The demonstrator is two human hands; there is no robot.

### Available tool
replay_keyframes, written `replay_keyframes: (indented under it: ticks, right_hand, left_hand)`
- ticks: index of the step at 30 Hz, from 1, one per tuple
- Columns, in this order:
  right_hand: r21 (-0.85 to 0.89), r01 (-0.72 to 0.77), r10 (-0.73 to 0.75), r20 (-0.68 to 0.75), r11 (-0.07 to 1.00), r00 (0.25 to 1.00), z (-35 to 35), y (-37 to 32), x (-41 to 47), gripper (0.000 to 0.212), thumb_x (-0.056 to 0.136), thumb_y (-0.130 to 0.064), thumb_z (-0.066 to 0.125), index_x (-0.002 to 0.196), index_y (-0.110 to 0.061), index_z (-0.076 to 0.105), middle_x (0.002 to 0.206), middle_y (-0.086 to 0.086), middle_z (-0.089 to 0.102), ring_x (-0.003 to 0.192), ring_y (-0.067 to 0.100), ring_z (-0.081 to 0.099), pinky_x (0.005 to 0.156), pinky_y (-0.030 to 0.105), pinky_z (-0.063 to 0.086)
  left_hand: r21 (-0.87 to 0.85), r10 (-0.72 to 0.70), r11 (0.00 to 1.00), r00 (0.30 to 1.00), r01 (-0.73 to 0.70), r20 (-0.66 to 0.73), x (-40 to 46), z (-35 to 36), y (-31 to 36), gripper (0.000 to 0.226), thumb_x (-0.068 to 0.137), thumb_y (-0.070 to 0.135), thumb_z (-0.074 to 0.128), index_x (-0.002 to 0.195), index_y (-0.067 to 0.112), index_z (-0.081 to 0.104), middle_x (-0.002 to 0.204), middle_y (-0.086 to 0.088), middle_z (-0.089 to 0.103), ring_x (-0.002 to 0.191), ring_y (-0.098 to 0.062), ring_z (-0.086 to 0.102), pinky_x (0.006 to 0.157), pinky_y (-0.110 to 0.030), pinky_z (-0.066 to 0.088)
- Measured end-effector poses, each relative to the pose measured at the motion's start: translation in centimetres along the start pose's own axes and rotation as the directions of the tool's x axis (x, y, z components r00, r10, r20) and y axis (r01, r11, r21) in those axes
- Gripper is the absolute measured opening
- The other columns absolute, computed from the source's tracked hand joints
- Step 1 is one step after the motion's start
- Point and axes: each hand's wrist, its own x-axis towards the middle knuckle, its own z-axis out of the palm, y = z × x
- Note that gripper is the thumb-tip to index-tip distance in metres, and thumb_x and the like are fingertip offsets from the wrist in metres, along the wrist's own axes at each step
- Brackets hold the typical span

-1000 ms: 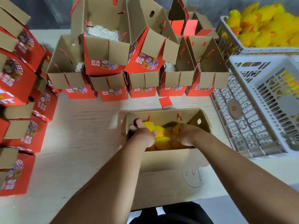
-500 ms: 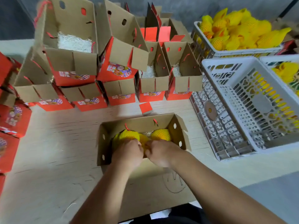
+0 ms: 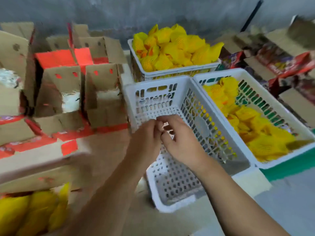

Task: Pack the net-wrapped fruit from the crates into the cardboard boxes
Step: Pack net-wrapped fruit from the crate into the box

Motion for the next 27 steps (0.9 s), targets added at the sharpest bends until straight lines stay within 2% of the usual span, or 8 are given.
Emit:
replay_keyframes:
  ticks: [3, 6, 11, 14, 18, 20, 23, 27]
  right_hand:
    - [-0.042, -0.037, 0.034, -0.086, 0.998, 0.996, -8.2, 8.0, 1.5, 0.036, 0.089, -0.012, 0.053, 0.123, -0.016, 0.065, 0.118, -0.002, 0.061, 0.112, 0.016, 0.059, 0.094, 0.029, 0.048]
    - [-0.112, -0.173, 0.149, -0.192, 0.979, 0.97, -15.3, 16.7, 2.6, 0.041, 0.086, -0.017, 0.052, 0.124, -0.015, 0.066, 0.119, 0.004, 0.064, 0.106, 0.019, 0.061, 0.087, 0.02, 0.042]
    - [-0.535, -0.506, 0.53, -0.123, 0.677, 0.839, -23.2, 31.8, 6.1, 0.068, 0.092, -0.023, 0.065, 0.152, -0.012, 0.035, 0.153, 0.017, 0.039, 0.14, 0.039, 0.038, 0.114, 0.044, 0.034]
    - [-0.74, -0.457, 0.647, -0.04, 0.492, 0.761, -24.6, 36.4, 7.4, 0.102, 0.082, -0.026, 0.074, 0.159, -0.018, 0.008, 0.162, 0.012, 0.018, 0.151, 0.035, 0.019, 0.12, 0.049, 0.025]
    - [-0.8, -0.407, 0.582, -0.091, 0.441, 0.808, -24.6, 38.2, 8.2, 0.09, 0.075, -0.028, 0.082, 0.146, -0.015, 0.028, 0.146, 0.014, 0.035, 0.133, 0.036, 0.038, 0.108, 0.047, 0.042]
    - [-0.691, -0.468, 0.561, -0.109, 0.551, 0.821, -25.5, 37.5, 8.3, 0.078, 0.075, -0.036, 0.082, 0.134, -0.015, 0.037, 0.135, 0.013, 0.048, 0.122, 0.034, 0.046, 0.097, 0.046, 0.047]
    - [-0.113, -0.573, 0.576, -0.014, 0.812, 0.818, -27.1, 35.2, 7.5, 0.068, 0.066, -0.046, 0.081, 0.12, -0.018, 0.05, 0.115, 0.009, 0.062, 0.105, 0.028, 0.06, 0.085, 0.049, 0.055]
    - [0.381, -0.555, 0.351, 0.486, 0.739, 0.8, -27.1, 32.0, 6.0, 0.082, 0.078, -0.053, 0.077, 0.148, -0.025, 0.044, 0.14, -0.002, 0.057, 0.124, 0.015, 0.06, 0.096, 0.033, 0.054]
  left_hand:
    - [-0.047, 0.057, 0.997, 0.997, -0.055, 0.056, 5.5, 8.5, 5.4, 0.023, 0.109, 0.027, 0.044, 0.113, 0.02, 0.066, 0.111, 0.001, 0.068, 0.099, -0.015, 0.065, 0.078, -0.025, 0.048]
    - [-0.046, 0.129, 0.991, 0.984, -0.125, 0.12, 9.8, 15.5, 9.3, 0.025, 0.107, 0.019, 0.051, 0.125, 0.015, 0.067, 0.123, -0.004, 0.066, 0.109, -0.019, 0.063, 0.093, -0.034, 0.051]
    - [0.083, 0.242, 0.958, 0.928, -0.275, 0.285, 16.1, 24.1, 13.5, 0.025, 0.102, 0.019, 0.057, 0.124, 0.015, 0.068, 0.119, -0.005, 0.069, 0.113, -0.023, 0.063, 0.096, -0.04, 0.05]
    - [0.289, 0.212, 0.894, 0.892, -0.342, 0.399, 18.5, 27.3, 14.2, 0.028, 0.104, 0.024, 0.052, 0.129, 0.021, 0.064, 0.127, -0.002, 0.066, 0.116, -0.024, 0.061, 0.095, -0.043, 0.049]
    - [0.421, 0.115, 0.871, 0.939, -0.253, 0.324, 19.7, 28.4, 13.4, 0.042, 0.103, 0.039, 0.051, 0.143, 0.03, 0.047, 0.133, 0.007, 0.06, 0.118, -0.02, 0.058, 0.085, -0.043, 0.056]
    - [0.435, 0.126, 0.868, 0.952, -0.242, 0.278, 19.6, 28.8, 13.0, 0.06, 0.099, 0.05, 0.056, 0.151, 0.03, 0.034, 0.139, 0.006, 0.054, 0.123, -0.02, 0.055, 0.083, -0.042, 0.057]
    - [0.415, 0.134, 0.872, 0.941, -0.261, 0.311, 19.4, 29.0, 13.1, 0.104, 0.083, 0.078, 0.058, 0.161, 0.037, 0.004, 0.158, 0.003, 0.038, 0.131, -0.023, 0.054, 0.08, -0.043, 0.058]
    - [0.34, 0.198, 0.891, 0.931, -0.301, 0.307, 19.2, 28.9, 12.8, 0.093, 0.082, 0.079, 0.056, 0.155, 0.042, 0.013, 0.151, 0.011, 0.044, 0.11, -0.021, 0.065, 0.058, -0.029, 0.046]
